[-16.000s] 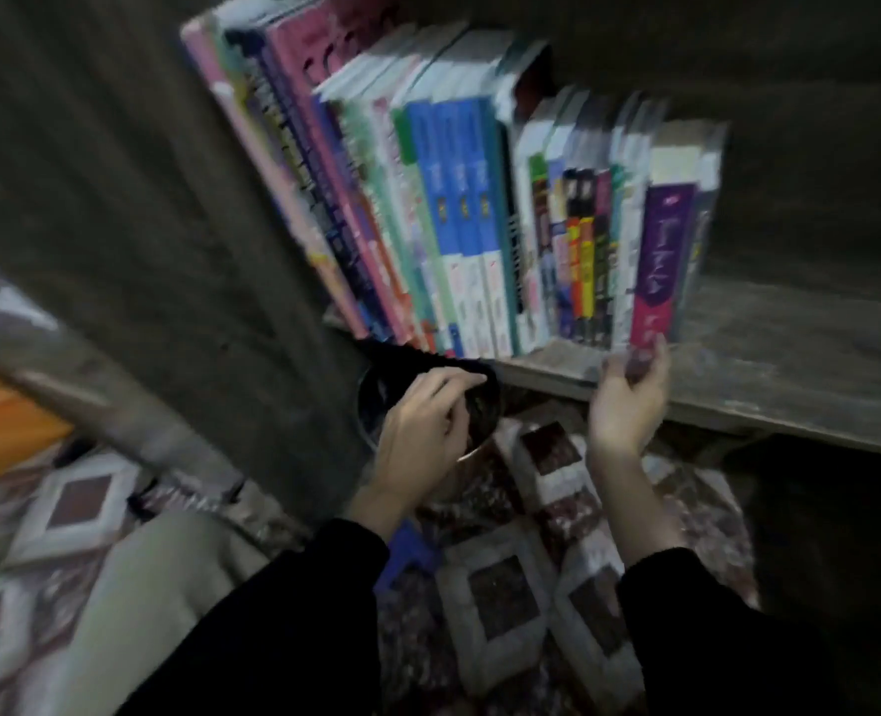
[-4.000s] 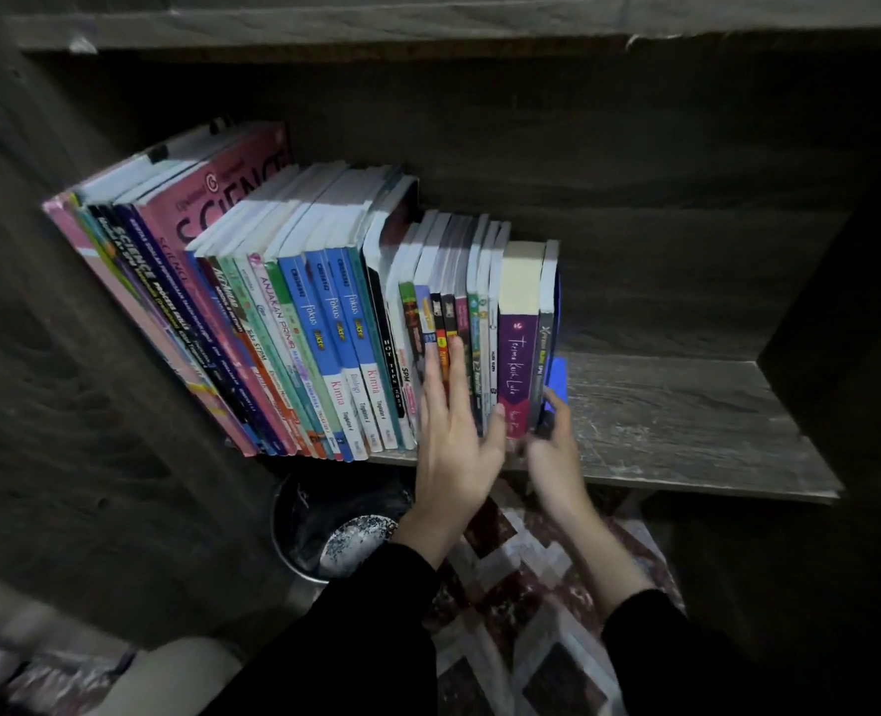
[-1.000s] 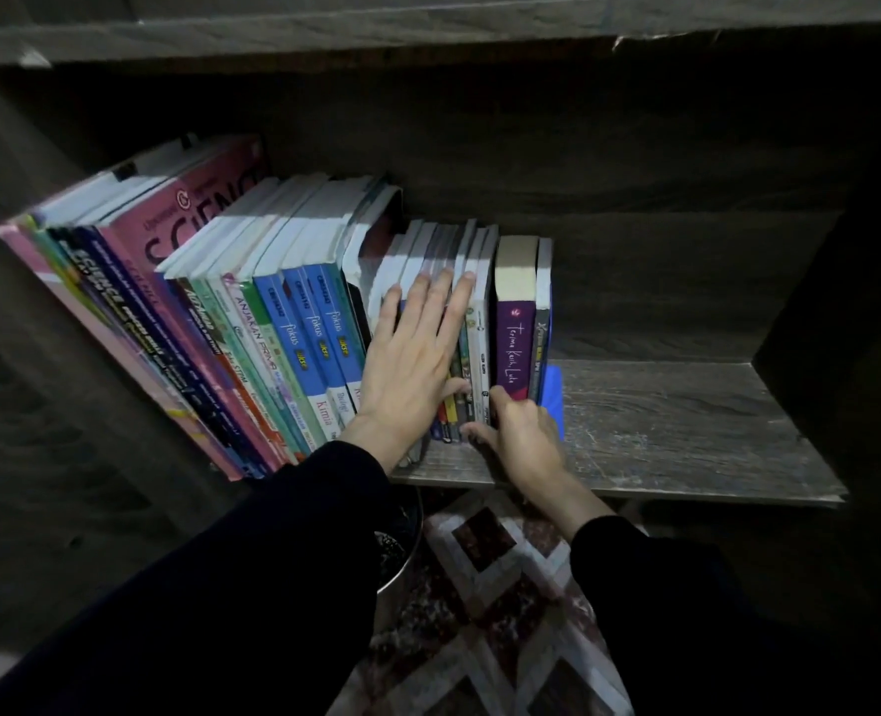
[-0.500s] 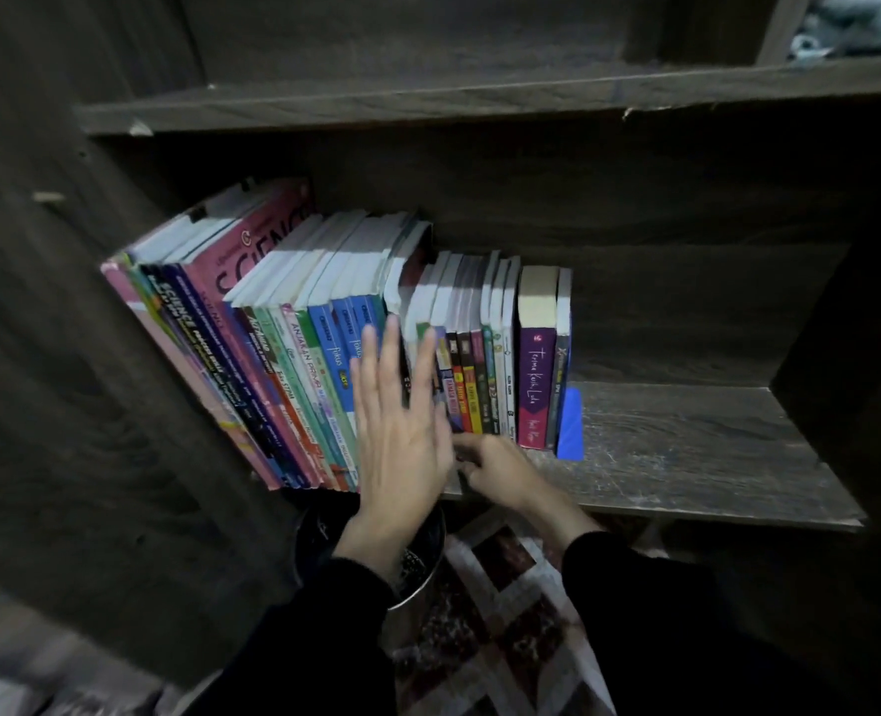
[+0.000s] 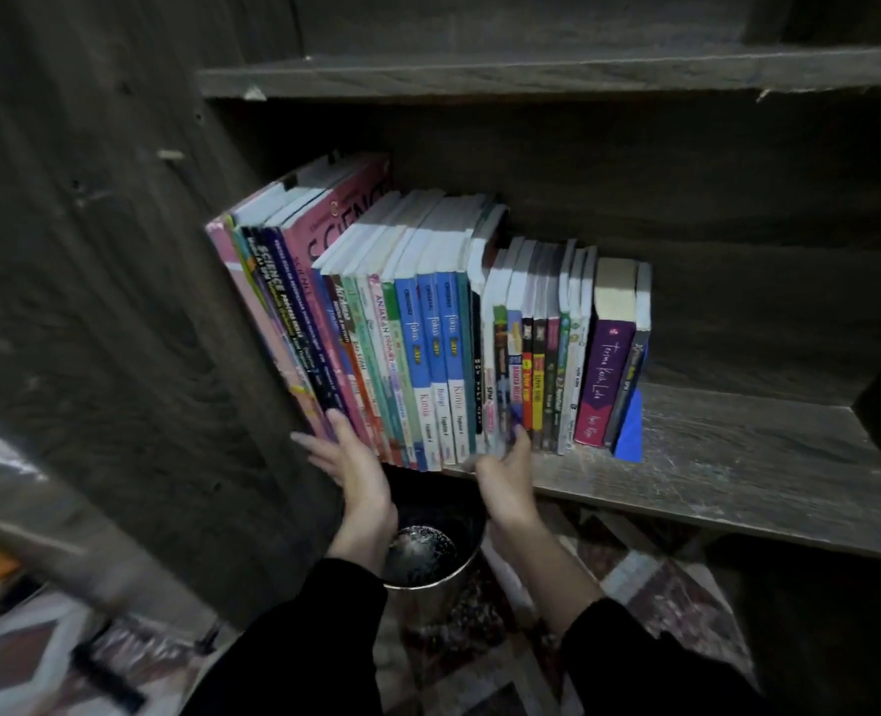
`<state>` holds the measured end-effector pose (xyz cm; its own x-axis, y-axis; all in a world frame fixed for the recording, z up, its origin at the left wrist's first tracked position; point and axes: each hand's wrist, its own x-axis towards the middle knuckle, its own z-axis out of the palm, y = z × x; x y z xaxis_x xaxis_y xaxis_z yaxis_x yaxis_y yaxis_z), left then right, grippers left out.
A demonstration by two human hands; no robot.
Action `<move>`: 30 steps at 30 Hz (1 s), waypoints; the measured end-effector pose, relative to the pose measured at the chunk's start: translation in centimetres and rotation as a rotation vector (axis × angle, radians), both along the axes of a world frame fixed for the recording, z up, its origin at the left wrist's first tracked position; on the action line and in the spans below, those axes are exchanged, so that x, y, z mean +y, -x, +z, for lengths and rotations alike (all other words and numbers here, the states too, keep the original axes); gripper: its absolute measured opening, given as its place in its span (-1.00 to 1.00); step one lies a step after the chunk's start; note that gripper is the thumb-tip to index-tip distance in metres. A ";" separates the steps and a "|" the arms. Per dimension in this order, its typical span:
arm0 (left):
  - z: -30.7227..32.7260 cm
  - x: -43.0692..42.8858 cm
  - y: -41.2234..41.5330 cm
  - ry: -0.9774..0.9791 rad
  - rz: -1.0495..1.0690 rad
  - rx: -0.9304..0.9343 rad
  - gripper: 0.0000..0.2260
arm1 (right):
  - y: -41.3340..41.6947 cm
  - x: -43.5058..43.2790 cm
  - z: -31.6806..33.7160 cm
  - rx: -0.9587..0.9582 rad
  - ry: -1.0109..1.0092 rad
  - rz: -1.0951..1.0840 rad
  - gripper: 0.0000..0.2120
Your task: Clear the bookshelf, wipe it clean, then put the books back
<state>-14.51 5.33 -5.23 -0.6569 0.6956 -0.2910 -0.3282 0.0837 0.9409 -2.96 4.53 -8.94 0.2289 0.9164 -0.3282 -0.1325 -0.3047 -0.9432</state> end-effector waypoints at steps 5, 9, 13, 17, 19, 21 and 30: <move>-2.3 3.8 4.1 -0.163 -0.116 -0.524 -0.34 | 4.8 1.7 0.3 0.808 0.063 -0.065 0.08; -0.3 3.9 4.1 -0.220 -0.172 -0.540 -0.46 | 5.8 2.7 1.7 0.989 0.071 -0.286 -0.31; -0.1 3.4 4.2 -0.234 -0.202 -0.569 -0.47 | 5.8 1.6 3.0 1.036 0.048 -0.309 -0.20; -0.7 3.2 4.5 -0.227 -0.205 -0.572 -0.46 | 5.4 -1.3 4.2 0.916 0.186 -0.260 -0.41; -0.2 2.9 4.3 -0.217 -0.195 -0.561 -0.48 | 5.7 -1.7 5.2 0.945 0.257 -0.179 -0.64; 0.5 2.7 4.1 -0.206 -0.189 -0.576 -0.50 | 5.9 -1.3 6.4 1.037 0.236 -0.143 -0.69; 1.1 2.7 3.8 -0.179 -0.182 -0.587 -0.51 | 6.5 -0.3 7.0 1.169 0.184 -0.107 -0.56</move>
